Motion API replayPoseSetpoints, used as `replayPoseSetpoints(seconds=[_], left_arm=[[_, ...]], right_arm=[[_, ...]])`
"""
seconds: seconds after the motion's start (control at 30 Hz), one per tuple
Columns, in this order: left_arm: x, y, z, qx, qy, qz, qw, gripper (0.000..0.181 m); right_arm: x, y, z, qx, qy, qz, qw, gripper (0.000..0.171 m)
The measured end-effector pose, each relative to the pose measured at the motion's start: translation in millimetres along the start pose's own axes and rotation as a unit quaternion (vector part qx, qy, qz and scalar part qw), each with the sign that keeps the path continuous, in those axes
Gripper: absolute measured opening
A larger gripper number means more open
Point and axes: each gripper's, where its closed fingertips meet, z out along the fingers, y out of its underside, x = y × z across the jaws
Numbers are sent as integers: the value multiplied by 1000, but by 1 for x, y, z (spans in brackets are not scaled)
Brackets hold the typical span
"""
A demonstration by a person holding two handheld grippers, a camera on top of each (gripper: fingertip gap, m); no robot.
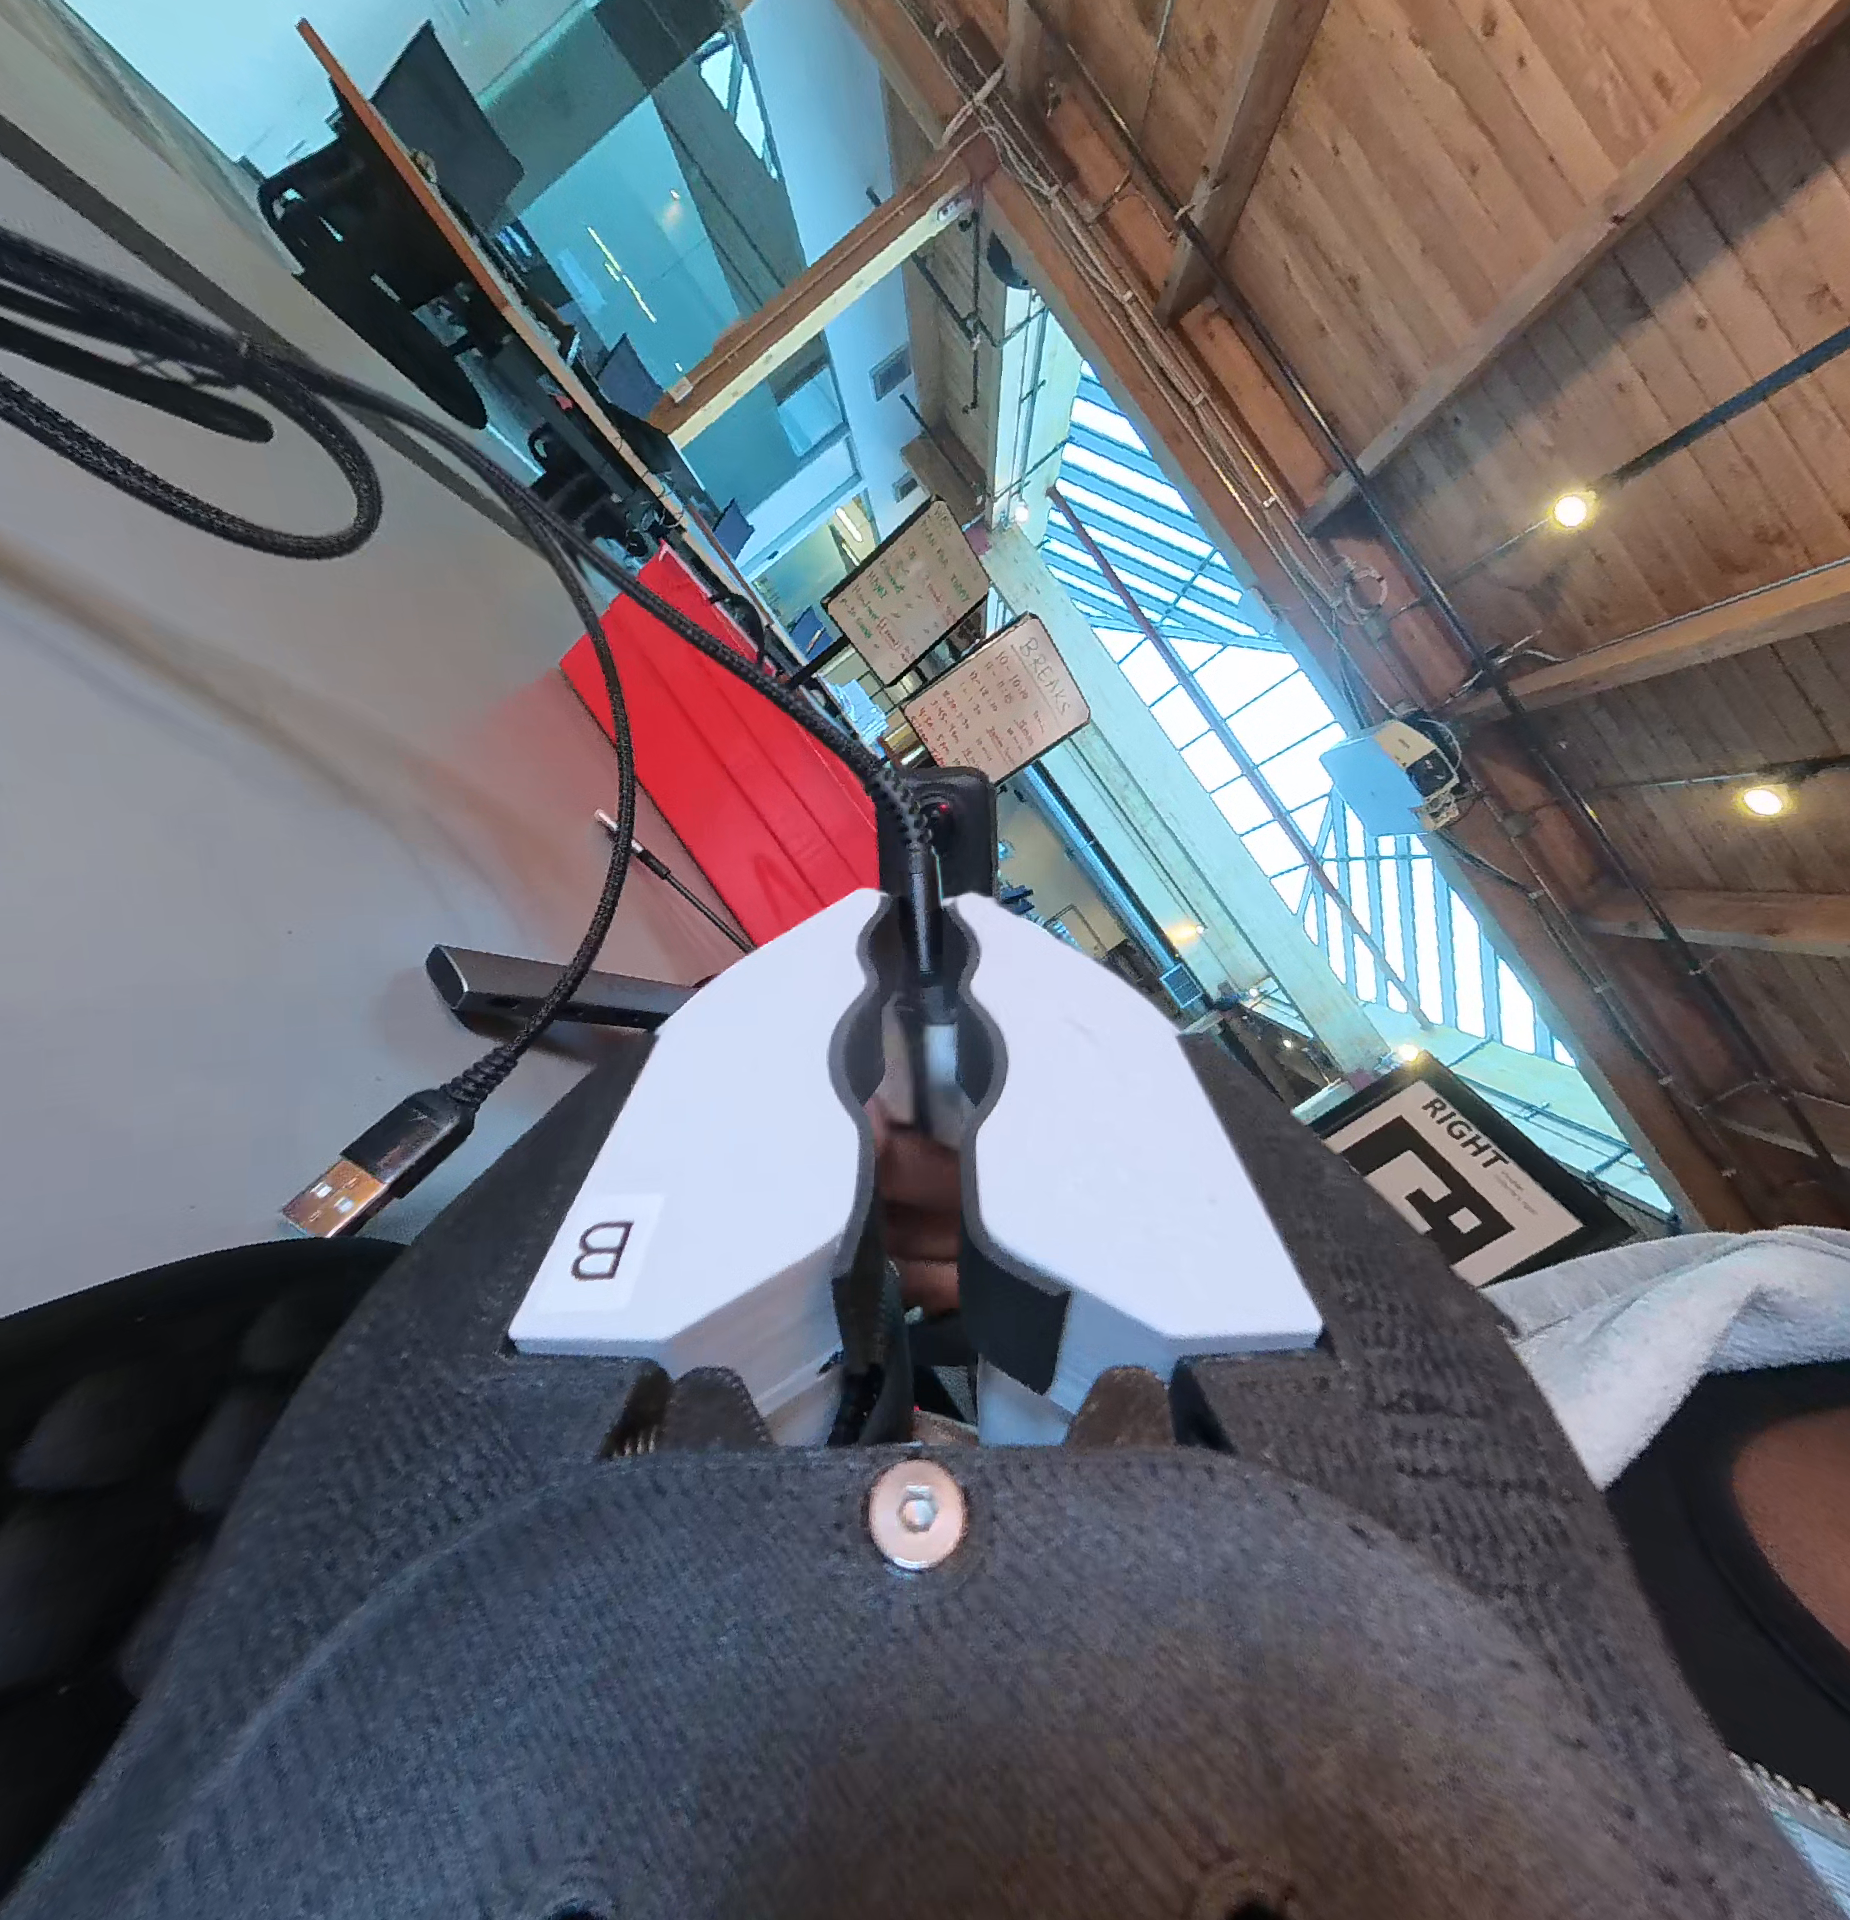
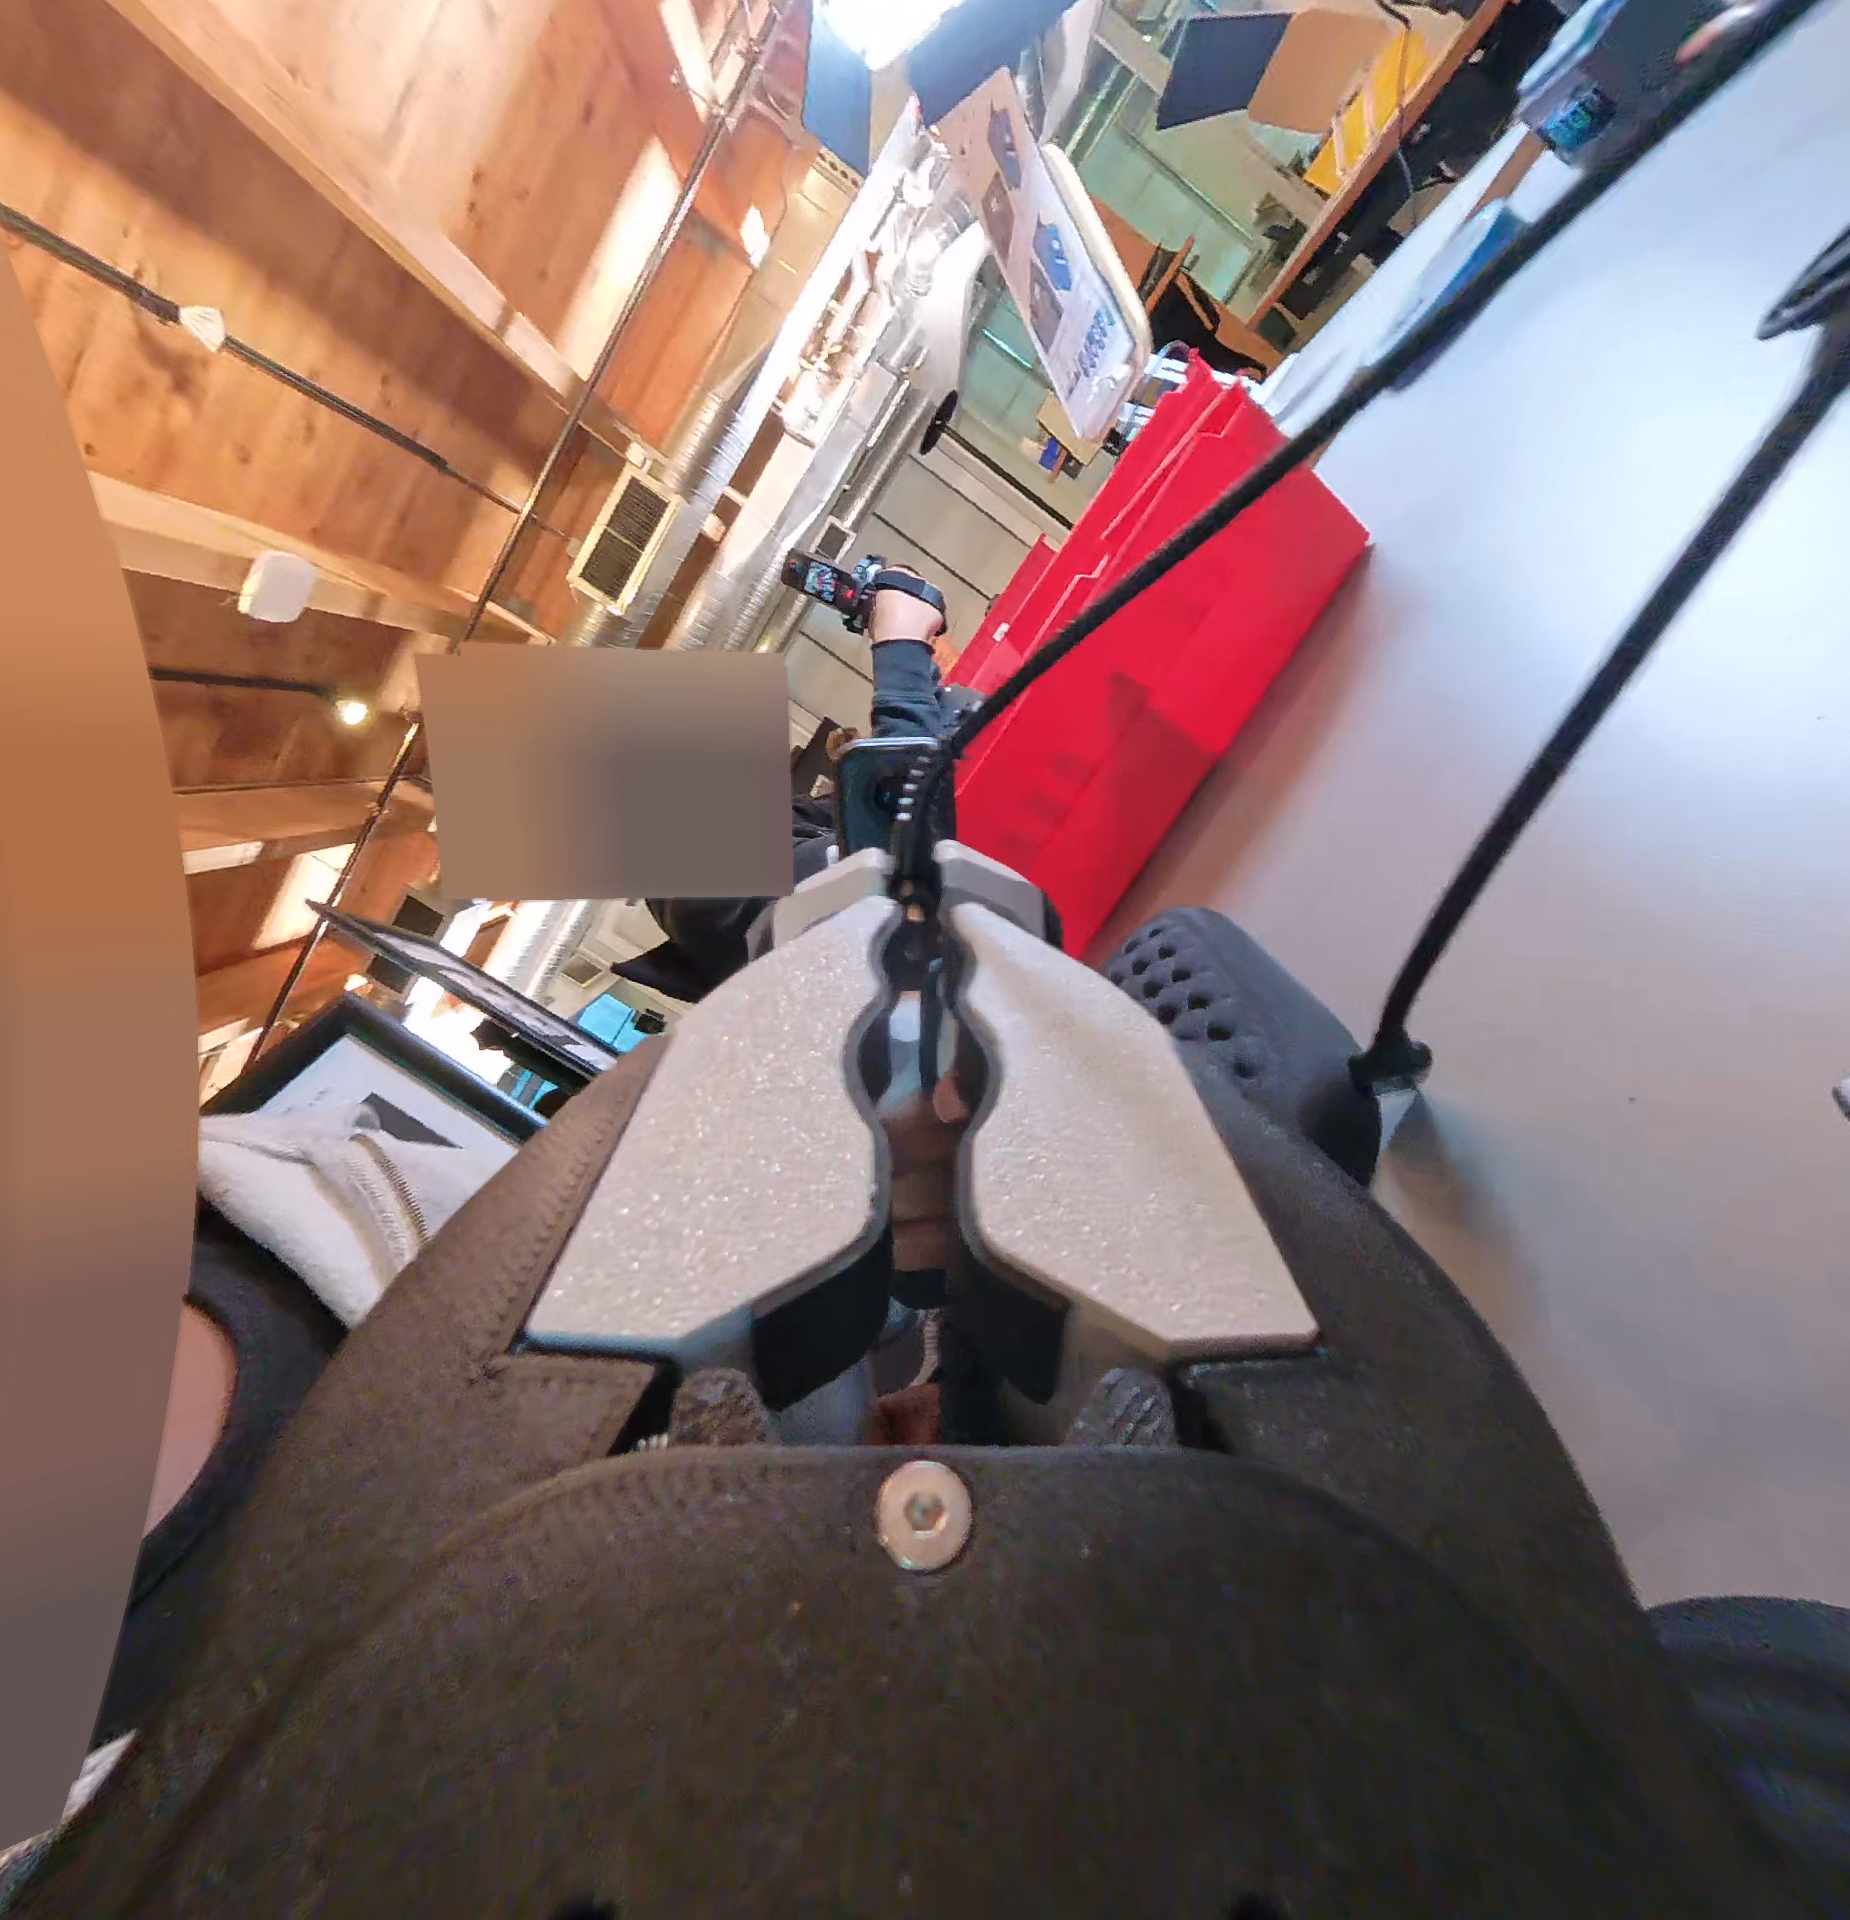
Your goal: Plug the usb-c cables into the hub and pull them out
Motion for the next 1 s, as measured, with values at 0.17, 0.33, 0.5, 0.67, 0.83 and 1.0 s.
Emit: replayPoseSetpoints(seconds=[0.17, 0.33, 0.5, 0.67, 0.83, 1.0], left_arm=[[5, 13, 0, -64, 20, -1, 998, 10], [6, 39, -6, -174, 16, 7, 985, 23], [7, 55, -5, -214, 17, -8, 977, 19], [0, 55, -3, -206, -8, -2, 978, 9], [2, 49, -1, -177, -6, -5, 984, 9], [4, 30, 3, -84, 24, -79, 993, 9]], right_arm=[[-5, 4, -8, -46, -1, -35, 998, 2], [-9, 22, -24, -154, 3, -42, 987, 2], [-3, 32, -29, -184, 17, -5, 983, 2], [1, 34, -30, -191, 25, -5, 981, 2], [-2, 30, -28, -186, 28, -25, 982, 2], [-5, 19, -26, -76, 17, 8, 997, 12]])
